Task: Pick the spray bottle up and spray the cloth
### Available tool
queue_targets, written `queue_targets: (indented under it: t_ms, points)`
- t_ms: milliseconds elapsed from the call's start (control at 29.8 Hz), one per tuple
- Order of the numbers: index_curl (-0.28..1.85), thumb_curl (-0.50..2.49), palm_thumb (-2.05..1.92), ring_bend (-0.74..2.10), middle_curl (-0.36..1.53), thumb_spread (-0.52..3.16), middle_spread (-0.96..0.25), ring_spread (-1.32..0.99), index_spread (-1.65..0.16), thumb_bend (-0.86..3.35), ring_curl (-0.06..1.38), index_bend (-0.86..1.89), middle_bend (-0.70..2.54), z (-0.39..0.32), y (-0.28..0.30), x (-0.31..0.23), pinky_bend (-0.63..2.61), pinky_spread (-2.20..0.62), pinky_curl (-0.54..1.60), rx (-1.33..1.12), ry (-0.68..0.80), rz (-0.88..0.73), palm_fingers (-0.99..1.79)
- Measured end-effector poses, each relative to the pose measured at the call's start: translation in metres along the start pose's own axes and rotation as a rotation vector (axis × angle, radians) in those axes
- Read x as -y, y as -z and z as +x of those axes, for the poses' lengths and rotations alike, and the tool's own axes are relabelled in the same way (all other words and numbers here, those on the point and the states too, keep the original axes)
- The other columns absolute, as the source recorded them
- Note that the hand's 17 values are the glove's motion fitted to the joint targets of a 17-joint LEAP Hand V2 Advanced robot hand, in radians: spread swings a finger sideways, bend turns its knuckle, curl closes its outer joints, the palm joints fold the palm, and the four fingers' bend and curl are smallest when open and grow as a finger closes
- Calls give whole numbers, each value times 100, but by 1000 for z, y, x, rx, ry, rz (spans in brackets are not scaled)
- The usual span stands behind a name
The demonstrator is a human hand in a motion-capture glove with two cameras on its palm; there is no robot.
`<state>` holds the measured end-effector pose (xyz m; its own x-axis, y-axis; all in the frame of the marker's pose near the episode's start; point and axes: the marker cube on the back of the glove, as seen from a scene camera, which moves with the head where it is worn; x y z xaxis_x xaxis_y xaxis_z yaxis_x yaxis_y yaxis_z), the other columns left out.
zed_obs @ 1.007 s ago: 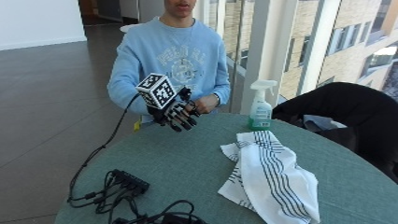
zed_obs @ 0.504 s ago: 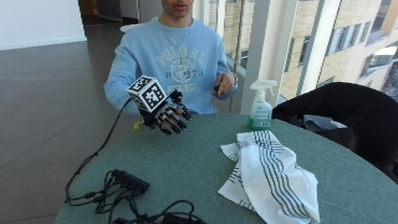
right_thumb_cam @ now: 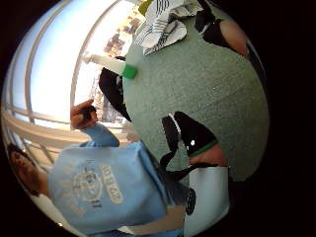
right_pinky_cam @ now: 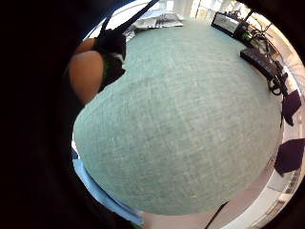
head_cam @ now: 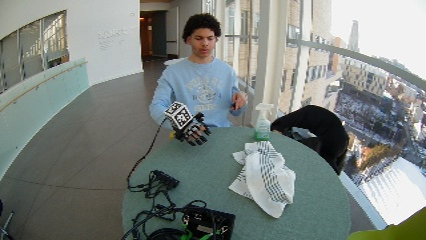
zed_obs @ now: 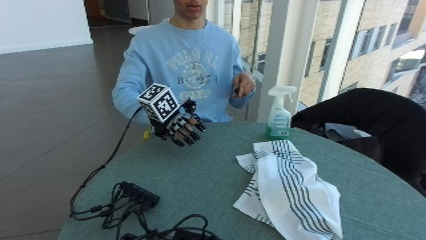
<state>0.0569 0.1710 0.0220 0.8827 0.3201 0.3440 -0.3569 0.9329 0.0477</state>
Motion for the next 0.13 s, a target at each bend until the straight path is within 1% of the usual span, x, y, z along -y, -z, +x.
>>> queue_targets:
  t_ms: [134]
  points:
    - [29,37,71,25,39,105,-8,-2,-36,-2,35,14,19,1,-1,0,26,17,36,2,1,-3,75]
